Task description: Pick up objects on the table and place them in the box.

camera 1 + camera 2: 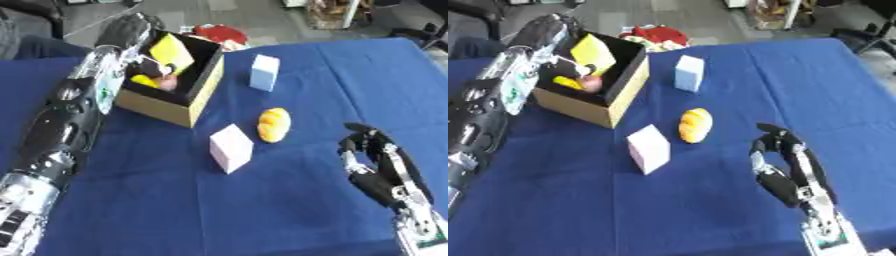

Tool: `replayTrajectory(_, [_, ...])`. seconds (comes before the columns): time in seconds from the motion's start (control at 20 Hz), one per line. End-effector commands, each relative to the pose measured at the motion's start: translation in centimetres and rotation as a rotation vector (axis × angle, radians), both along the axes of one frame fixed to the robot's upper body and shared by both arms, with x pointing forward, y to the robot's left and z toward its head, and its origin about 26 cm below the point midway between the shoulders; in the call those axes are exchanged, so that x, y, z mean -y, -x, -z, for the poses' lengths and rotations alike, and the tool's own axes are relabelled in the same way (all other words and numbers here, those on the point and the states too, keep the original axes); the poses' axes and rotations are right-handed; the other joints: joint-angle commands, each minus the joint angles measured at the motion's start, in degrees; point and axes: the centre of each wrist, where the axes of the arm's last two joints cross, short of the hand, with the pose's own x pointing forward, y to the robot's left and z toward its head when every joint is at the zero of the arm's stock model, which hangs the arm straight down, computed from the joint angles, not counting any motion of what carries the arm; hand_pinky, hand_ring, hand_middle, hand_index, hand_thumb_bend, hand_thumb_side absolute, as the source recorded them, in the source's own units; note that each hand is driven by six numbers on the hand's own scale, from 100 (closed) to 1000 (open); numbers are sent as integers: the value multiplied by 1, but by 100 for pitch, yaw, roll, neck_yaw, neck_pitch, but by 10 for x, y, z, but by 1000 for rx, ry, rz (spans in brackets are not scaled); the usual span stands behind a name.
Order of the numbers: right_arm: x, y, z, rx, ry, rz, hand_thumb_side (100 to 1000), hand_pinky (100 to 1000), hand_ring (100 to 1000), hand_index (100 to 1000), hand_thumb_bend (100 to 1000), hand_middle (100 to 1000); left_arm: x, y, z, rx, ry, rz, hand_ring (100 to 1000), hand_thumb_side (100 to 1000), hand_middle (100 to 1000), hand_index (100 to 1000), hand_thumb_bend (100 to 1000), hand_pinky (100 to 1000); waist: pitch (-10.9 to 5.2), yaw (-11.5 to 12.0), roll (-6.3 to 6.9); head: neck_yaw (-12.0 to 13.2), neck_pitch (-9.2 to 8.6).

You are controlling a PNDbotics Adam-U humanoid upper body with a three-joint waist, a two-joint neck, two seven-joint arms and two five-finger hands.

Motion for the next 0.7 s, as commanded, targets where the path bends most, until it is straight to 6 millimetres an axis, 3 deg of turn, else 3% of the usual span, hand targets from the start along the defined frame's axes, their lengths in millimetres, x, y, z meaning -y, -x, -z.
replayTrajectory(0.05, [1, -1, -7, 25, 0, -4, 303, 807, 585, 818, 100, 572, -8, 0, -19, 35, 5, 6, 723, 473, 752, 899, 731, 770, -2, 9, -69, -13, -75])
replayTrajectory(0.15, [1, -1, -7, 26, 0, -1, 302, 807, 585, 818, 100, 572, -14, 1, -29, 31, 4, 19, 731, 493, 762, 900, 749, 778, -5, 27, -64, -33, -82])
replayTrajectory(0.3, [3, -1, -6, 24, 3, 10, 302, 807, 585, 818, 100, 572, -32, 5, -51, 26, 15, 19, 720, 448, 752, 889, 697, 774, -20, 68, -48, -69, -77])
replayTrajectory(0.5, [7, 0, -4, 18, 11, 23, 303, 807, 585, 817, 100, 572, -72, 13, -79, -40, 56, -23, 716, 427, 744, 883, 670, 771, -62, 153, 4, -124, -38])
replayTrajectory(0.7, [10, 1, -2, 11, 19, 29, 302, 807, 585, 818, 100, 572, -117, 19, -82, -146, 148, -107, 722, 414, 751, 886, 657, 775, -110, 228, 53, -165, -9])
